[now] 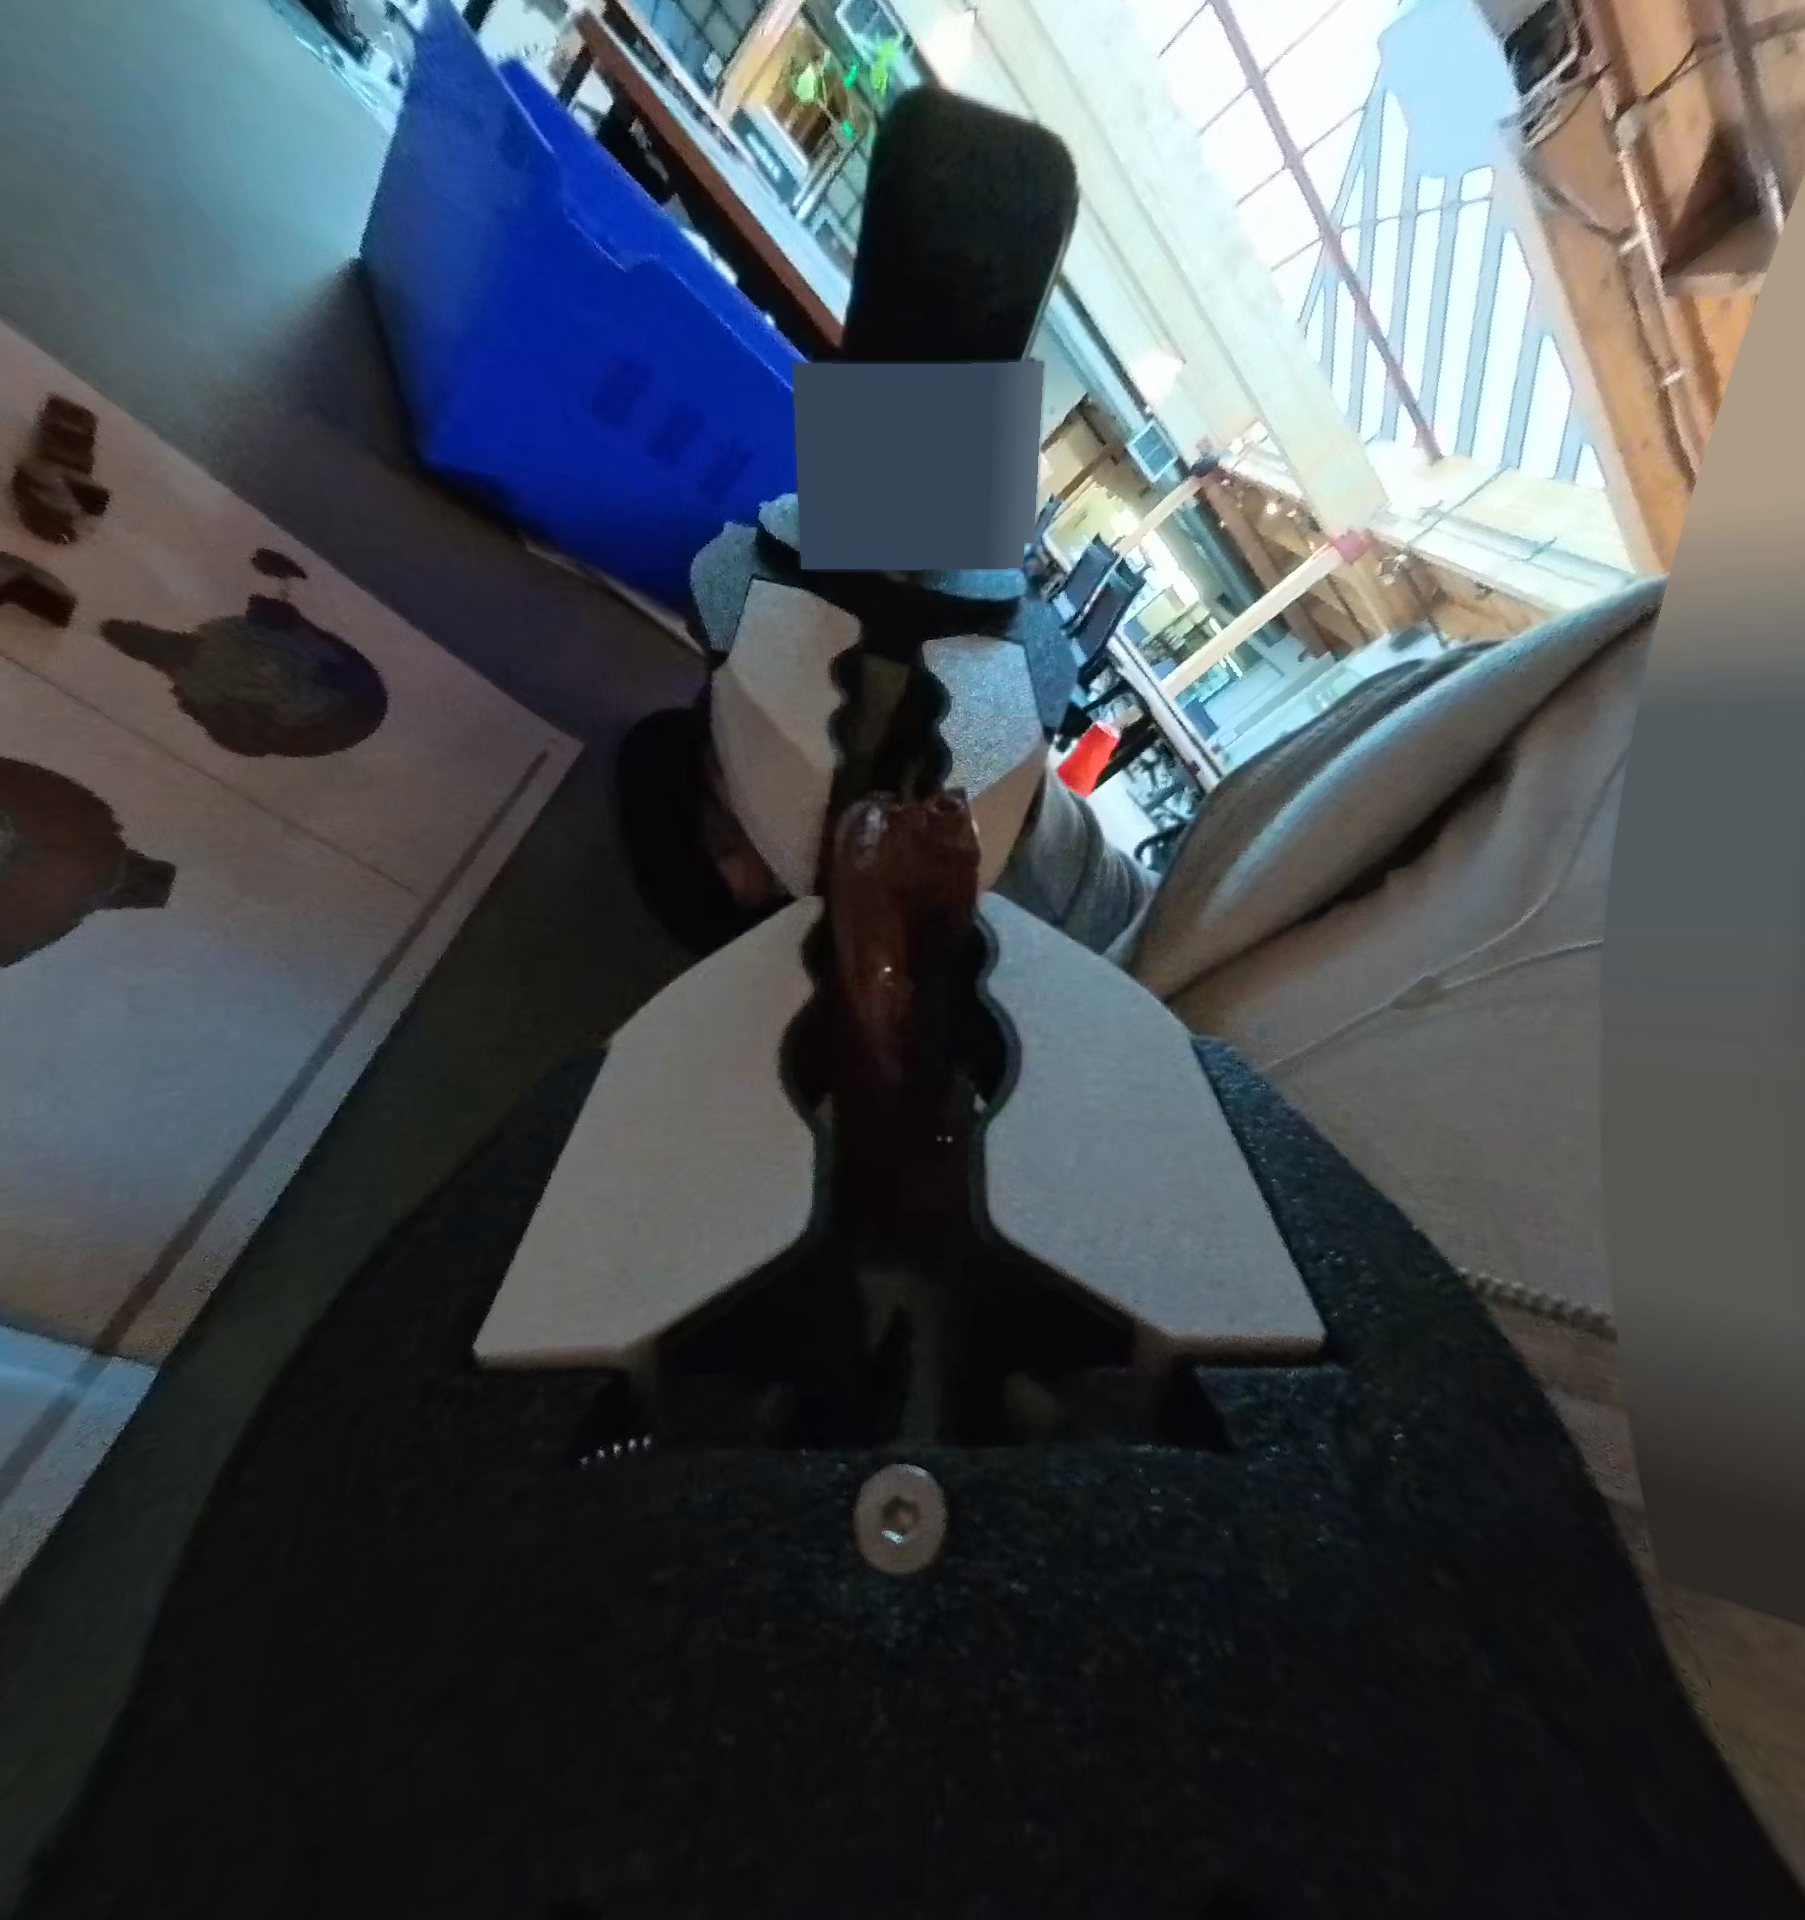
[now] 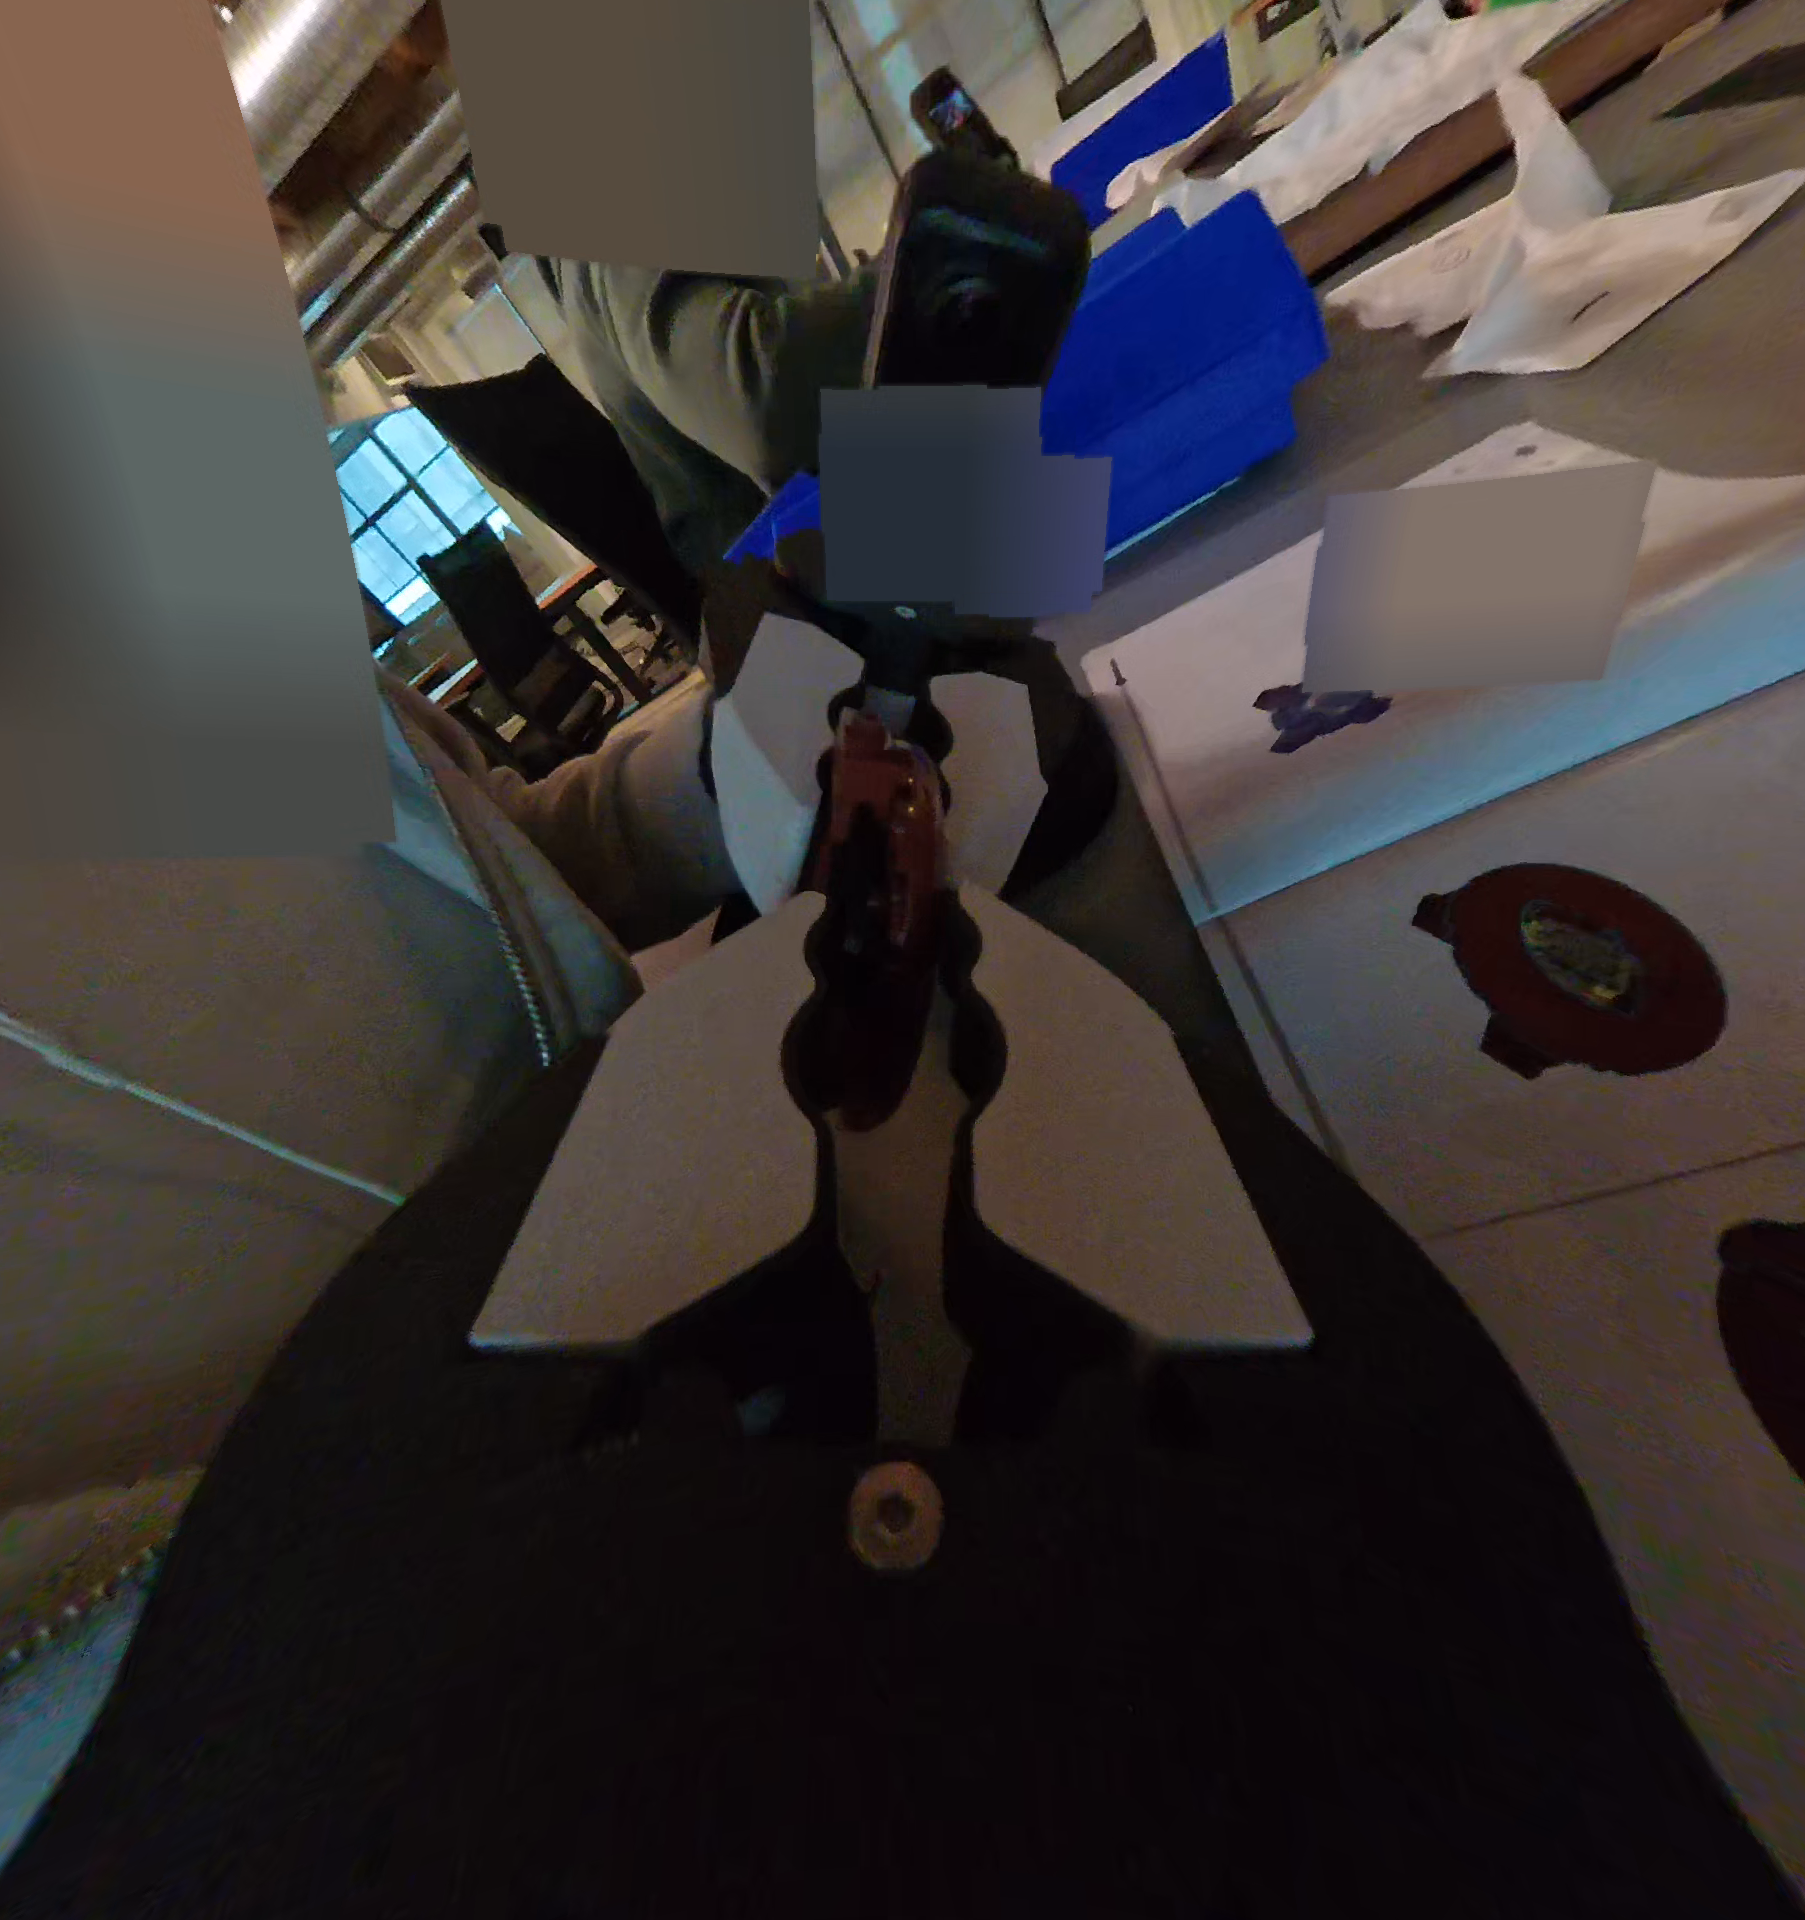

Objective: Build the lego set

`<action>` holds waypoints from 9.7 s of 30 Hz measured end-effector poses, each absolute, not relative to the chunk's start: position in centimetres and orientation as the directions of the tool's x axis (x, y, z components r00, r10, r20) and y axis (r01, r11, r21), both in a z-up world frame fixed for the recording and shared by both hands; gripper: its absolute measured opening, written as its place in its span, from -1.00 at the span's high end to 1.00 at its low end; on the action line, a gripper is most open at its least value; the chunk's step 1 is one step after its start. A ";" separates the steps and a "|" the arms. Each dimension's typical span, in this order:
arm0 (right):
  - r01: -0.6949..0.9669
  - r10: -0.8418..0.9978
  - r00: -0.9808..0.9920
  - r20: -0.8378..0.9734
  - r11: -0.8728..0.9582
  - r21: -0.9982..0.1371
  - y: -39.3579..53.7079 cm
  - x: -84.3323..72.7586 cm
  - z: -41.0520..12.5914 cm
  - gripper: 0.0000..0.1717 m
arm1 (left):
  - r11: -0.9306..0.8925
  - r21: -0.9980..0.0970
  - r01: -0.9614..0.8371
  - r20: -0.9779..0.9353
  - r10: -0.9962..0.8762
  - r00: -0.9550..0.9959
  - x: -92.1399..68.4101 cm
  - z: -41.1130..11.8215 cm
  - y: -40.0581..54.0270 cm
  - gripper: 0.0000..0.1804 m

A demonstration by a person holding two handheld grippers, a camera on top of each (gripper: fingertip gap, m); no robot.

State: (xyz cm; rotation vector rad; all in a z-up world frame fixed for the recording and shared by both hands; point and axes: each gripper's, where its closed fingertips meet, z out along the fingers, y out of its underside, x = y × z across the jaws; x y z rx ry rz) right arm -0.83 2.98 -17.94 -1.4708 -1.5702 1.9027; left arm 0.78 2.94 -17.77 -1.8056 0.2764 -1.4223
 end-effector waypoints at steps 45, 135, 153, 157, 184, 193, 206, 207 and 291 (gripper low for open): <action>0.713 0.999 0.047 0.025 -0.016 -0.701 17.8 -3.2 -26.5 0.79 | -0.735 -0.444 0.512 0.895 -0.388 0.219 -2.1 -18.5 5.2 0.77; 0.300 0.893 0.086 0.443 0.400 -0.866 7.7 -5.1 -15.1 0.96 | -0.602 -0.393 0.695 0.919 -0.227 0.324 -3.0 -18.9 6.4 0.77; 0.505 0.939 0.072 0.335 0.256 -0.825 8.5 -5.2 -18.5 0.96 | -0.629 -0.743 0.227 0.453 -0.224 0.863 -3.9 -22.7 7.3 0.76; 0.524 0.937 0.071 0.342 0.257 -0.812 8.6 -5.2 -19.0 0.95 | -0.625 -0.763 0.164 0.373 -0.218 0.902 -4.6 -22.9 7.5 0.76; 0.549 0.991 0.118 -0.062 -0.117 -0.827 14.0 -2.4 -22.6 0.89 | -0.607 -0.526 0.596 0.839 -0.259 0.478 -4.7 -19.4 7.0 0.77; 0.717 0.990 0.139 -0.035 -0.125 -0.686 16.7 -4.1 -26.7 0.92 | -0.610 -0.520 0.598 0.846 -0.274 0.457 -5.0 -19.4 6.7 0.77; 0.704 0.969 -0.129 0.209 0.238 -0.669 15.2 -6.5 -26.0 0.86 | -0.628 -0.506 0.591 0.858 -0.295 0.420 -4.8 -19.3 6.7 0.77; 0.664 0.923 -0.189 0.335 0.372 -0.648 15.3 -6.4 -25.2 0.86 | -0.626 -0.506 0.593 0.858 -0.298 0.417 -4.8 -19.2 6.6 0.77; 0.725 0.941 -0.165 -0.294 -0.086 -0.683 10.9 -3.5 -26.8 0.98 | -0.628 -0.492 0.603 0.865 -0.276 0.419 -5.5 -19.6 4.2 0.76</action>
